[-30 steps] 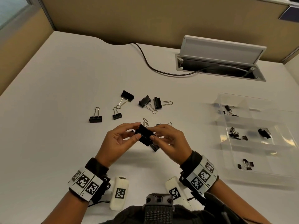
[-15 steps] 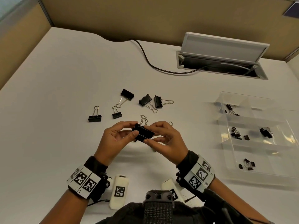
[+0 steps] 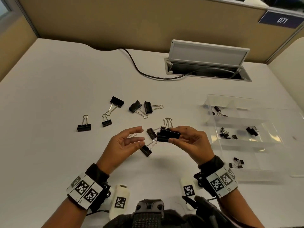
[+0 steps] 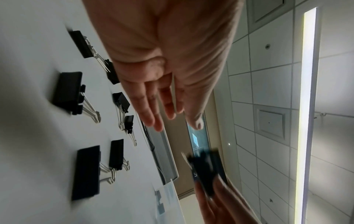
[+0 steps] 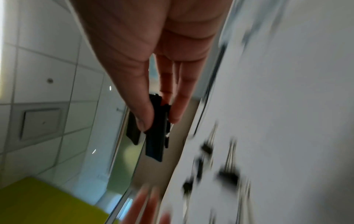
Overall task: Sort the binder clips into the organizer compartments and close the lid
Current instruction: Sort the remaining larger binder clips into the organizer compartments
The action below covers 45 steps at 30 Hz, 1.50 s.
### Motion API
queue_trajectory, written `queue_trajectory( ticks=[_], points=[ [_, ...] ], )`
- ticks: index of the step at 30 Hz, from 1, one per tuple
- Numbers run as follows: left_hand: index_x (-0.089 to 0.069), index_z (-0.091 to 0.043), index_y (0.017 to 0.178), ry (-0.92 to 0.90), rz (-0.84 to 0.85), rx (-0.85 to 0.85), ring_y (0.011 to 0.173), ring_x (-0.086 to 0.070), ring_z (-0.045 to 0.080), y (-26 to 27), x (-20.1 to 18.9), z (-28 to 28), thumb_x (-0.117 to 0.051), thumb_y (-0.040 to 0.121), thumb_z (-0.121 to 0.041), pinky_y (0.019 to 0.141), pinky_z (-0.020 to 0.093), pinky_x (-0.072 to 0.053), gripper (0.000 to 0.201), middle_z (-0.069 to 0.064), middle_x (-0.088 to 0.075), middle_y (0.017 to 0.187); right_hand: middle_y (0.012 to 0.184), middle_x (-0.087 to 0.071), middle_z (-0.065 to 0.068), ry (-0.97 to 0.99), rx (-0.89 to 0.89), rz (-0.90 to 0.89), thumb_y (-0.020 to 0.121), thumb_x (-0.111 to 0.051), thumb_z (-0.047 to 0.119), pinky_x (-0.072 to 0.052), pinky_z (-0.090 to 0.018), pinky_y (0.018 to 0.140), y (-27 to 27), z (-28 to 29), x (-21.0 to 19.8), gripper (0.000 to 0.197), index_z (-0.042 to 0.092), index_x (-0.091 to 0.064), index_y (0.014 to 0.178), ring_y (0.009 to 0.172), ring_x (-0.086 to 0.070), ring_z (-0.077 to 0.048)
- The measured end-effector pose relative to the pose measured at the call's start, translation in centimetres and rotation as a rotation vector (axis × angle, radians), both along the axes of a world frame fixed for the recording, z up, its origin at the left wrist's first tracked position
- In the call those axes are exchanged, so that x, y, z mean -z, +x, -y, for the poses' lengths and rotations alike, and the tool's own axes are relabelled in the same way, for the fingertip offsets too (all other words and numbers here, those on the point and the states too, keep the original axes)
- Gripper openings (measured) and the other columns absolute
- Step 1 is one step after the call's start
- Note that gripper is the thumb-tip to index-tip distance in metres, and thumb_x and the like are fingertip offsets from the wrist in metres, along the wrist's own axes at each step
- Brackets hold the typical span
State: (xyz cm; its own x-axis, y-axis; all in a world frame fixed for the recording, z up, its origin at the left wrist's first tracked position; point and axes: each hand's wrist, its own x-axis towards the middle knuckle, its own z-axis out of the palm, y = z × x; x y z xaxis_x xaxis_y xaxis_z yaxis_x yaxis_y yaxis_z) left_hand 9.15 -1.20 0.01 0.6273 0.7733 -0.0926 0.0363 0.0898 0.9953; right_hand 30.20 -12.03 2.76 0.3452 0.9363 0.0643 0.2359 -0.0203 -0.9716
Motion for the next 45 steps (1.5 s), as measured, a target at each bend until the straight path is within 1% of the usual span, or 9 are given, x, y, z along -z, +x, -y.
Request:
queue_trajectory(
  ticks=[6, 8, 11, 14, 25, 31, 36, 41, 45],
  points=[
    [-0.062, -0.022, 0.111, 0.008, -0.050, 0.016, 0.102, -0.065, 0.005, 0.0, 0.6, -0.2, -0.068, 0.079, -0.001, 0.075, 0.011, -0.051, 0.039, -0.009, -0.068, 0.115, 0.093, -0.067, 0.019, -0.060, 0.409, 0.298, 0.065, -0.074, 0.028, -0.053, -0.013, 0.078, 8.2, 7.6, -2.5, 0.035, 0.049, -0.067, 0.092, 0.086, -0.067, -0.004],
    [-0.063, -0.022, 0.110, 0.001, -0.068, 0.029, 0.101, -0.065, 0.005, 0.0, 0.9, -0.2, -0.068, 0.079, -0.002, 0.075, 0.010, -0.051, 0.037, -0.015, -0.068, 0.112, 0.090, -0.069, 0.020, -0.115, 0.546, 0.400, 0.067, -0.075, 0.025, -0.052, -0.012, 0.081, 10.3, 10.6, -2.8, 0.034, 0.042, -0.068, 0.097, 0.088, -0.066, -0.003],
    [-0.064, -0.022, 0.109, -0.007, -0.089, 0.058, 0.101, -0.066, 0.005, 0.4, 1.2, 0.0, -0.068, 0.079, -0.004, 0.077, 0.011, -0.051, 0.035, -0.017, -0.068, 0.111, 0.097, -0.070, -0.006, -0.271, 0.702, 0.552, 0.071, -0.075, 0.012, -0.043, -0.002, 0.073, 12.2, 14.1, -3.1, 0.036, 0.016, -0.068, 0.106, 0.081, -0.063, 0.004],
    [-0.065, -0.020, 0.109, -0.009, -0.094, 0.098, 0.099, -0.066, 0.005, 1.0, 1.3, 0.3, -0.066, 0.079, -0.002, 0.077, 0.010, -0.051, 0.034, -0.014, -0.069, 0.109, 0.103, -0.069, -0.017, -0.512, 0.789, 0.675, 0.075, -0.073, 0.011, -0.039, -0.023, 0.085, 13.2, 16.4, -2.6, 0.033, 0.012, -0.068, 0.108, 0.095, -0.062, -0.027],
    [-0.065, -0.014, 0.109, 0.025, -0.137, 0.205, 0.096, -0.066, -0.001, 1.7, 1.8, 0.7, -0.064, 0.080, 0.003, 0.071, 0.004, -0.048, 0.034, -0.018, -0.068, 0.107, 0.109, -0.068, -0.016, -0.679, 0.824, 0.502, 0.073, -0.073, 0.004, -0.042, -0.030, 0.099, 15.8, 15.9, -0.8, 0.034, 0.009, -0.069, 0.107, 0.097, -0.064, -0.030],
    [-0.065, -0.016, 0.107, 0.028, -0.134, 0.192, 0.095, -0.066, -0.003, 1.0, 1.8, 0.4, -0.063, 0.080, 0.004, 0.072, 0.003, -0.048, 0.034, -0.018, -0.068, 0.107, 0.124, -0.060, -0.017, -0.809, 0.823, 0.481, 0.072, -0.076, 0.006, -0.035, -0.038, 0.107, 17.1, 15.4, -1.6, 0.040, 0.006, -0.066, 0.111, 0.119, -0.052, -0.032],
    [-0.065, -0.017, 0.107, 0.021, -0.142, 0.166, 0.096, -0.066, -0.002, 0.3, 2.3, -0.3, -0.064, 0.080, 0.004, 0.074, 0.003, -0.048, 0.034, -0.018, -0.069, 0.107, 0.112, -0.067, -0.018, -0.754, 0.883, 0.615, 0.076, -0.072, 0.007, -0.042, -0.036, 0.102, 17.6, 14.8, -5.1, 0.029, 0.006, -0.068, 0.105, 0.099, -0.064, -0.030],
    [-0.065, -0.016, 0.109, -0.022, -0.135, 0.115, 0.099, -0.066, 0.004, 0.0, 2.6, -0.9, -0.064, 0.080, 0.003, 0.075, 0.007, -0.050, 0.035, -0.015, -0.070, 0.107, 0.101, -0.071, -0.013, -0.502, 0.641, 0.688, 0.076, -0.072, 0.011, -0.046, -0.011, 0.079, 14.7, 7.5, -6.8, 0.026, 0.006, -0.070, 0.101, 0.079, -0.064, -0.017],
    [-0.065, -0.020, 0.108, -0.036, -0.145, 0.104, 0.099, -0.066, 0.003, -0.2, 2.3, -1.1, -0.065, 0.081, -0.001, 0.074, 0.008, -0.050, 0.033, -0.015, -0.070, 0.107, 0.099, -0.072, -0.012, -0.391, 0.330, 0.655, 0.076, -0.073, 0.013, -0.054, -0.031, 0.087, 10.5, -1.7, -5.1, 0.026, 0.008, -0.070, 0.102, 0.083, -0.068, -0.019]
  ],
)
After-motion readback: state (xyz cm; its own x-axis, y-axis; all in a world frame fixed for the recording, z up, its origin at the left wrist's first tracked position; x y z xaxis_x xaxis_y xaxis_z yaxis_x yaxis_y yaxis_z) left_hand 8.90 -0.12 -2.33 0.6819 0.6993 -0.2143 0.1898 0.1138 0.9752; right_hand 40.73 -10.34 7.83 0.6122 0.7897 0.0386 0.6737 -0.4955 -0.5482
